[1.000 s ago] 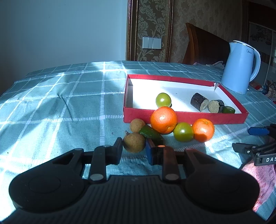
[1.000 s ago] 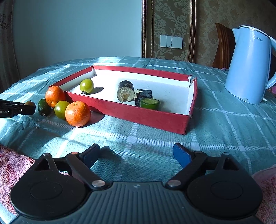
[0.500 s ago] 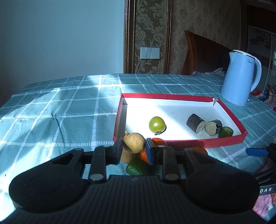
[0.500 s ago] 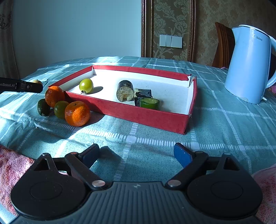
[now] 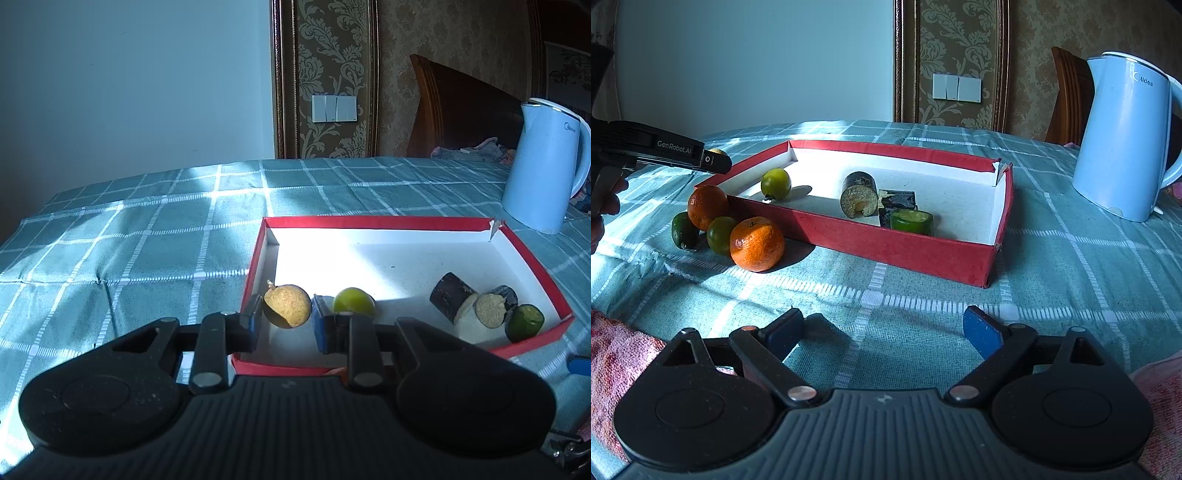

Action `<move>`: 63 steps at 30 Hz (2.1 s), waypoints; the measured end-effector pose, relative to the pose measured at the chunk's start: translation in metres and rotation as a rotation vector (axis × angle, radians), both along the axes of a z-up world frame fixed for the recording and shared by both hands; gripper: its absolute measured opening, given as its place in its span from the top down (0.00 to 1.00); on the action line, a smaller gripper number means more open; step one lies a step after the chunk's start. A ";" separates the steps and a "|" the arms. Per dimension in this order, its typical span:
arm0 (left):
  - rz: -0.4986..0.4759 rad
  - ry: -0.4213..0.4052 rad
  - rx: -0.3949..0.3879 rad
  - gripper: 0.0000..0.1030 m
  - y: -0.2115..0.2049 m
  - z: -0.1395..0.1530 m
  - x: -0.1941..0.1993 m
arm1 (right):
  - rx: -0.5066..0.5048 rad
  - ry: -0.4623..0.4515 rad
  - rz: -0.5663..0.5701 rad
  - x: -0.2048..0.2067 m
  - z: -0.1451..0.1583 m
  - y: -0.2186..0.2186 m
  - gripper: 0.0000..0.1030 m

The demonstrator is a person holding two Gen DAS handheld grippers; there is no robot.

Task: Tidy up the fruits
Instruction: 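Lower the longan into the box and open the left tool, then withdraw the left tool back beside the fruits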

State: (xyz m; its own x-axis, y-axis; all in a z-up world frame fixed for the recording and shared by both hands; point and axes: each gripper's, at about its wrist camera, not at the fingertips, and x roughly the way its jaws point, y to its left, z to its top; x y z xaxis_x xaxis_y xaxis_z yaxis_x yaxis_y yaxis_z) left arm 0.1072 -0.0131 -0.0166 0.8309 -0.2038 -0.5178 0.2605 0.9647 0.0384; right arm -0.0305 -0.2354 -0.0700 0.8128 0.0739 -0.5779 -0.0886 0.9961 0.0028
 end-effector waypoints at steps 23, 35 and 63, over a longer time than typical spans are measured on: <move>0.084 0.023 0.081 0.70 -0.014 -0.024 0.047 | 0.003 0.001 -0.005 0.001 0.000 0.001 0.08; 0.116 -0.031 0.107 0.27 -0.007 -0.018 0.026 | 0.003 0.001 -0.005 0.001 0.000 0.001 0.08; 0.225 -0.002 0.009 0.02 0.047 -0.039 -0.086 | -0.012 0.010 -0.031 0.001 -0.001 0.001 0.00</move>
